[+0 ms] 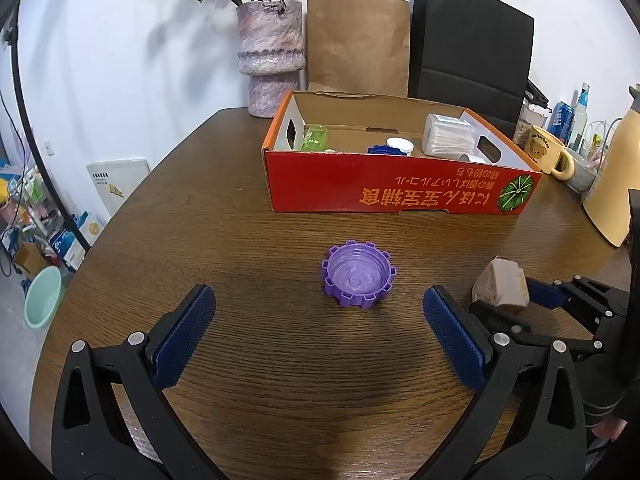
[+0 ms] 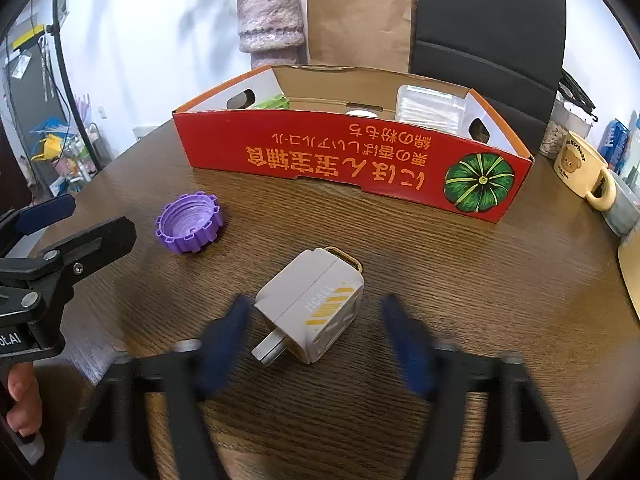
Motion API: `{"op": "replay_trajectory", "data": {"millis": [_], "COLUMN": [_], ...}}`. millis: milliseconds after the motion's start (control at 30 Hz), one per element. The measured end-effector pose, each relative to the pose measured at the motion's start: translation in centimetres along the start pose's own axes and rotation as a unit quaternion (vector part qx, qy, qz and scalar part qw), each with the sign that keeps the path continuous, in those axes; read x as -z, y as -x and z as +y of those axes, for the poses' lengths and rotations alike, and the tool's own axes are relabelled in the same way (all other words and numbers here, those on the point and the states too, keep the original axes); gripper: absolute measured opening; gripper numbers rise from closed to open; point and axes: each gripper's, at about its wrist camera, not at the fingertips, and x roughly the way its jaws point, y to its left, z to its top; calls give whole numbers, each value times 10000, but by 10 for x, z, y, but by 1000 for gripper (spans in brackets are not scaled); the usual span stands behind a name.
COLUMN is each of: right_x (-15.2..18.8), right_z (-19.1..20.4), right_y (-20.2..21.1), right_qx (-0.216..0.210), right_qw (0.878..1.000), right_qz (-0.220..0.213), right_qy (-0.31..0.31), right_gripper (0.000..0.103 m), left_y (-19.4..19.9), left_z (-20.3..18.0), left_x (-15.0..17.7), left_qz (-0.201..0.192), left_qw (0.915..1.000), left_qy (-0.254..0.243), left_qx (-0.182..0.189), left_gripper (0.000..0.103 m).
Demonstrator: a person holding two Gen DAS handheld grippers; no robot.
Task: Organize rigid objects
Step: 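Grasp the white plug adapter with the right tool while the left tool grasps the purple cap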
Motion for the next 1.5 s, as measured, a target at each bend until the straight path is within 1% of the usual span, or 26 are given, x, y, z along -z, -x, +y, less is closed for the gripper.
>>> {"op": "replay_trajectory", "data": {"millis": [33,67,100,467,633,767,1000,1167,1300,1367,1400,1433,1467,1500], "right_x": [0,0,0,-5,-8,-11,-14,-17,-17,-17,-17,-17,-17,-17], "right_z": [-1,-2,-3,-9,-11,-16,-25,-33,-35,-34,-34,-34,-34,-35], "right_y": [0,1,2,9,16,21,23,22,25,26,26,26,26,26], "right_qx": [-6,-20,-5,45,254,319,392,434,478,492,497,500,505,509], "right_qw": [10000,10000,10000,9994,9980,9968,9959,9954,9948,9946,9945,9945,9944,9943], "right_qz": [-9,-31,-66,-328,-570,-727,-820,-842,-889,-907,-910,-914,-918,-925], "right_qy": [-26,-51,-74,-62,26,41,-20,-116,-133,-131,-130,-131,-135,-139], "right_gripper": [51,45,44,43,43,43,43,43,43,43,43,43,43,43], "left_y": [-1,-2,-2,-17,-25,-33,-47,-55,-62,-64,-64,-63,-63,-64], "left_z": [0,0,0,0,-3,-8,-20,-25,-30,-30,-29,-29,-30,-30], "left_x": [0,0,0,-1,-2,-3,-7,-12,-13,-14,-14,-14,-14,-14], "left_qz": [9,14,20,202,275,358,471,524,608,634,629,619,619,639], "left_qw": [10000,10000,10000,9997,9995,9992,9986,9985,9981,9979,9980,9981,9981,9980], "left_qy": [1,2,2,46,32,-45,-128,-71,-76,-57,-44,-30,-29,-32], "left_qx": [0,-2,-9,-115,-149,-152,-214,-113,-90,-68,-58,-50,-43,-14], "left_gripper": [103,103,103,103,103,103,103,101,86,83,77,69,65,53]}}
